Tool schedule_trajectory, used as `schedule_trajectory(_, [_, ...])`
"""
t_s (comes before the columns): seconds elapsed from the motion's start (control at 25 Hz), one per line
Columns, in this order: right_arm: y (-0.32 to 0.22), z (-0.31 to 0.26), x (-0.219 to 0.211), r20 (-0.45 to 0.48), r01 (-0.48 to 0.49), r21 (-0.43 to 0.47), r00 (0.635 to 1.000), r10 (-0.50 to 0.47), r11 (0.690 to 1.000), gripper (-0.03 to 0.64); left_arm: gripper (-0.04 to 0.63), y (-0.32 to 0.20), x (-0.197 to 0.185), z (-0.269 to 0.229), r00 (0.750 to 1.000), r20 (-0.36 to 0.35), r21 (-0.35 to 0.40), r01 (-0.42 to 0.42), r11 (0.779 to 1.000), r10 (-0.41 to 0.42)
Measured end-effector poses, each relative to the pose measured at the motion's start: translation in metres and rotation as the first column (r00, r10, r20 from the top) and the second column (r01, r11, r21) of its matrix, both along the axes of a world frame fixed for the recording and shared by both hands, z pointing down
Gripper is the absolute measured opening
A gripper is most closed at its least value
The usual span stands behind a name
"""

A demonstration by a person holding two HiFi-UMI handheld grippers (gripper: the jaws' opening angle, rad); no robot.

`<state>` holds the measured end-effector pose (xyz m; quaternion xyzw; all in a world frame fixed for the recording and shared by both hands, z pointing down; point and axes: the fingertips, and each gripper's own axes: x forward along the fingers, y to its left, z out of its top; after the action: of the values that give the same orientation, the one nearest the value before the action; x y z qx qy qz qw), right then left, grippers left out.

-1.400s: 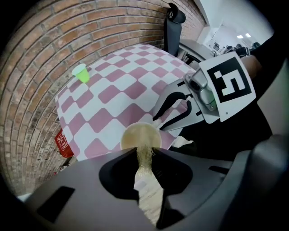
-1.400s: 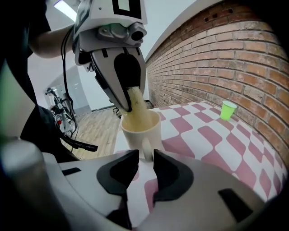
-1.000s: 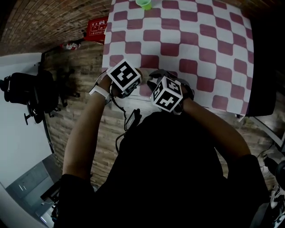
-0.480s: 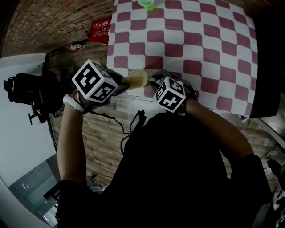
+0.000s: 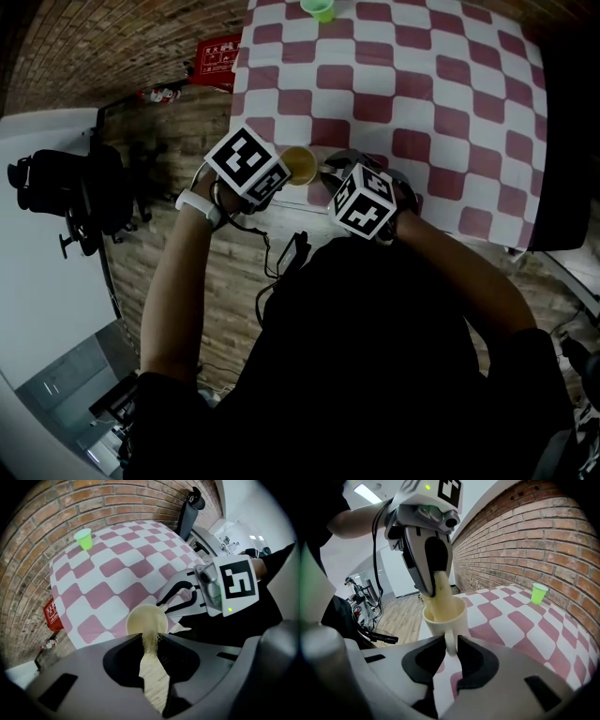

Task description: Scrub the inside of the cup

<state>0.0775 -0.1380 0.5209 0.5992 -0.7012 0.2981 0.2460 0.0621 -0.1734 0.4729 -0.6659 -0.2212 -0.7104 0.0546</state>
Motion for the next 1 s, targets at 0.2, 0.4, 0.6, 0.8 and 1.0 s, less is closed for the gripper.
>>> schedule_trajectory(0.2, [0.001, 0.003, 0.001, -0.017, 0.001, -0.004, 1.000, -0.001, 1.000, 0.092, 0.080, 0.005, 0.011, 0.030, 0.991, 0.069, 0.021, 0.111, 0.994, -0.112])
schedule_trajectory(0.4, [0.001, 0.002, 0.001, -0.038, 0.012, -0.009, 0.999, -0.012, 1.000, 0.091, 0.080, 0.019, 0.013, 0.037, 0.991, 0.096, -0.025, 0.099, 0.995, -0.096])
schedule_trajectory(0.6, [0.001, 0.004, 0.002, -0.038, 0.022, -0.010, 0.999, -0.022, 1.000, 0.087, 0.080, 0.026, 0.020, -0.001, 0.965, -0.001, -0.232, 0.254, 0.939, -0.261])
schedule_trajectory(0.8, [0.003, 0.005, 0.000, -0.031, 0.034, -0.015, 0.999, -0.034, 0.999, 0.087, 0.080, 0.025, 0.019, -0.059, 0.920, -0.102, -0.434, 0.302, 0.849, -0.379])
schedule_trajectory(1.0, [0.002, 0.006, -0.001, -0.028, 0.044, -0.025, 0.999, -0.044, 0.999, 0.087, 0.080, 0.009, 0.016, -0.061, 0.920, -0.155, -0.351, 0.290, 0.890, -0.360])
